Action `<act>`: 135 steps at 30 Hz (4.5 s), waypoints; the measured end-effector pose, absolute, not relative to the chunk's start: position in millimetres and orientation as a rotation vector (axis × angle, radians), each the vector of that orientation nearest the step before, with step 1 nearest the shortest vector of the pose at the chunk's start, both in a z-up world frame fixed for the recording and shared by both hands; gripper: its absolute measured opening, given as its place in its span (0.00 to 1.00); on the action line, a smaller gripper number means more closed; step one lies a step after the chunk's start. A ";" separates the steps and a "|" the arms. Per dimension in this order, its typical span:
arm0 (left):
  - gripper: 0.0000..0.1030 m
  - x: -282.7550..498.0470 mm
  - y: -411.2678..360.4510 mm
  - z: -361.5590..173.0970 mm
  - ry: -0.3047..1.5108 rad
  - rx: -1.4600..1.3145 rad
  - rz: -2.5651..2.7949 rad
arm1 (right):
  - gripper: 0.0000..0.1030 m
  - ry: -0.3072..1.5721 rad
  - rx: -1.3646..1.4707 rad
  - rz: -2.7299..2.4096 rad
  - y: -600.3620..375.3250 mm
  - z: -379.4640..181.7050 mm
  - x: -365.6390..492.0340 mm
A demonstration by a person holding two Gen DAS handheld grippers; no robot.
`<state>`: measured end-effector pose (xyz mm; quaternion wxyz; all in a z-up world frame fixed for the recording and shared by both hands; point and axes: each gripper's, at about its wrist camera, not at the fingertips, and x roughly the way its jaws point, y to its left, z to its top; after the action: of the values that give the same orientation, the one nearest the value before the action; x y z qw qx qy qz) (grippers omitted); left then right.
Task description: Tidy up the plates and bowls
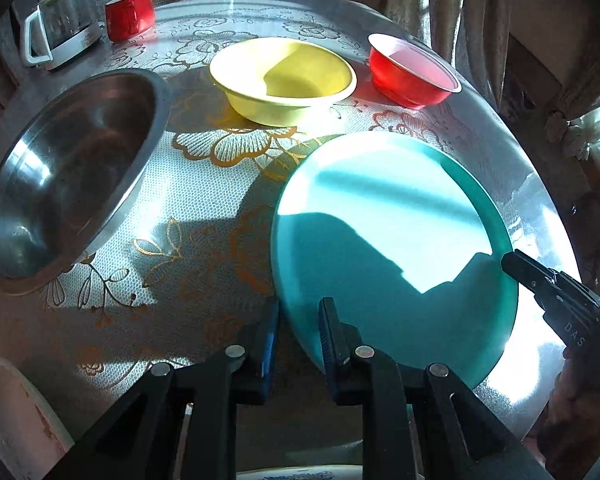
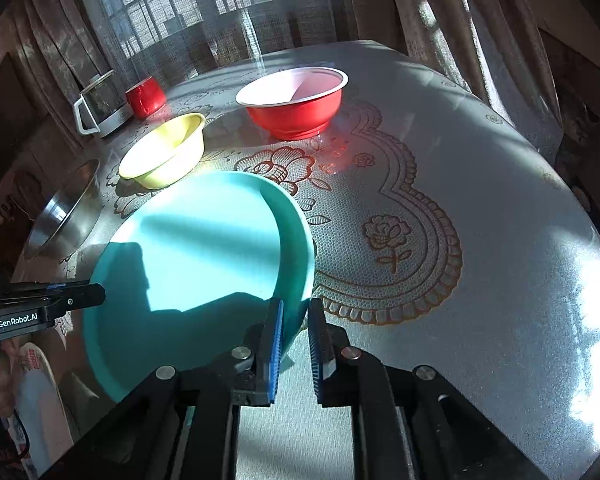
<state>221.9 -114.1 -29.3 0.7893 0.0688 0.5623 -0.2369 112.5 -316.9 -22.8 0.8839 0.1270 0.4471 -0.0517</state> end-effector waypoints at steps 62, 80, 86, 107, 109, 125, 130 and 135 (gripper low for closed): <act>0.31 86.8 208.3 -32.4 0.877 -0.401 -0.190 | 0.31 1.167 0.122 0.532 5.9 -31.9 194.6; 0.22 88.9 178.1 2.8 0.833 -0.312 -0.201 | 0.12 1.075 0.200 0.549 -23.7 -6.5 172.1; 0.22 94.6 126.8 37.1 0.798 -0.231 -0.310 | 0.12 0.976 0.287 0.505 -82.9 22.4 148.1; 0.22 146.7 -107.8 9.8 0.988 0.069 -0.592 | 0.14 0.938 0.454 0.071 -294.6 -6.2 91.8; 0.22 151.1 -115.9 2.1 1.013 0.092 -0.588 | 0.14 0.952 0.430 0.038 -296.5 -12.4 87.9; 0.23 159.8 -125.5 -18.7 1.090 0.121 -0.528 | 0.16 0.962 0.384 0.007 -297.7 -24.9 95.9; 0.23 157.1 -119.6 -16.5 1.079 0.086 -0.546 | 0.15 0.967 0.408 0.004 -300.5 -27.8 97.6; 0.23 153.6 -115.9 -10.8 1.048 0.071 -0.544 | 0.17 0.963 0.360 -0.019 -293.8 -25.4 95.7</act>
<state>153.6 -115.9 -10.8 0.8302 0.0333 0.4939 -0.2564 95.7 -293.8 -25.4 0.8708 0.1723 0.4604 -0.0090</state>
